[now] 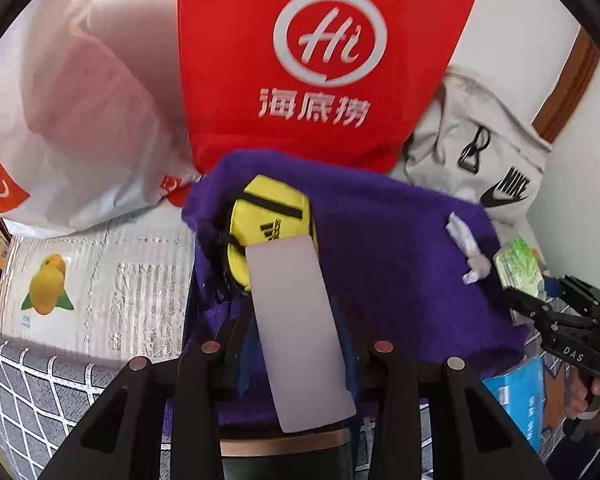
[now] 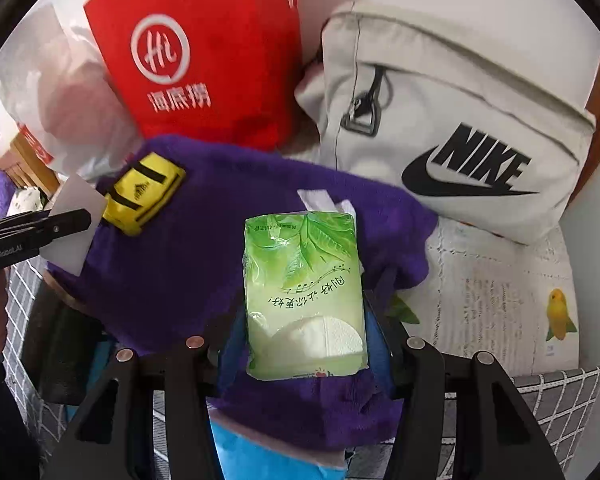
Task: Organize soft objects
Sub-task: 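Lower the sponge beside the pouch on the towel while the right tool sets the green pack down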
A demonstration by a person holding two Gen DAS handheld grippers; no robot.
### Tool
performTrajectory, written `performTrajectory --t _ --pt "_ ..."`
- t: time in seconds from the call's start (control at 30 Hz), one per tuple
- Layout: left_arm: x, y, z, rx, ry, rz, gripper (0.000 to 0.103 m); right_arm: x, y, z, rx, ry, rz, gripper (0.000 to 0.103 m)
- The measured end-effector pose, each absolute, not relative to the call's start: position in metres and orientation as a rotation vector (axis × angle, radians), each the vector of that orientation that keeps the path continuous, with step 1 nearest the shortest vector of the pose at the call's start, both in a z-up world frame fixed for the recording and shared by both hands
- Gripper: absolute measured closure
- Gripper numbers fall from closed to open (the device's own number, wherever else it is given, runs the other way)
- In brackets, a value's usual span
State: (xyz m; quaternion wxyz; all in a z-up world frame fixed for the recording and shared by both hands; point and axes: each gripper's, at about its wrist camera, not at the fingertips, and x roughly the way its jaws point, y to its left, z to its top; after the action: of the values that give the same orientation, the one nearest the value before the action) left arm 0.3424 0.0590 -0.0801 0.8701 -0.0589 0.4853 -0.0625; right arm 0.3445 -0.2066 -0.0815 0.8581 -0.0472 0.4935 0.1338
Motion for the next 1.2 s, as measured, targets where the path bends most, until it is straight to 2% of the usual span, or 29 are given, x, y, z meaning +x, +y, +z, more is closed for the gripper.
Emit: performTrajectory --t 0.2,0.57,0.67,0.73,0.77,0.8,0.87,1.2 --pt "0.347 0.062 -0.083 -0.143 0.964 -0.124 0.069 0.349 -0.204 -0.095 -0.128 1.06 0.279 0.05" --pt "0.356 0.043 -0.097 -0.031 1.027 -0.119 0.063 0.358 -0.2 -0.115 -0.153 1.128 0.275 0.049" --pt "0.357 0.045 -0.099 -0.041 1.066 -0.121 0.058 0.359 -0.198 -0.119 -0.159 1.139 0.286 0.049" --pt "0.356 0.043 -0.097 -0.027 1.072 -0.122 0.044 0.359 -0.196 -0.121 -0.17 1.148 0.288 0.047" --pt "0.354 0.043 -0.094 -0.026 1.063 -0.135 0.041 0.359 -0.195 -0.121 -0.172 1.147 0.295 0.043" --pt "0.353 0.042 -0.09 -0.03 1.052 -0.147 0.035 0.358 -0.195 -0.12 -0.172 1.142 0.303 0.035" --pt "0.35 0.043 -0.084 -0.038 1.042 -0.158 0.032 0.356 -0.194 -0.116 -0.169 1.12 0.313 0.026" --pt "0.332 0.045 -0.056 -0.054 1.005 -0.145 0.032 0.343 -0.203 -0.085 -0.124 1.057 0.307 0.024"
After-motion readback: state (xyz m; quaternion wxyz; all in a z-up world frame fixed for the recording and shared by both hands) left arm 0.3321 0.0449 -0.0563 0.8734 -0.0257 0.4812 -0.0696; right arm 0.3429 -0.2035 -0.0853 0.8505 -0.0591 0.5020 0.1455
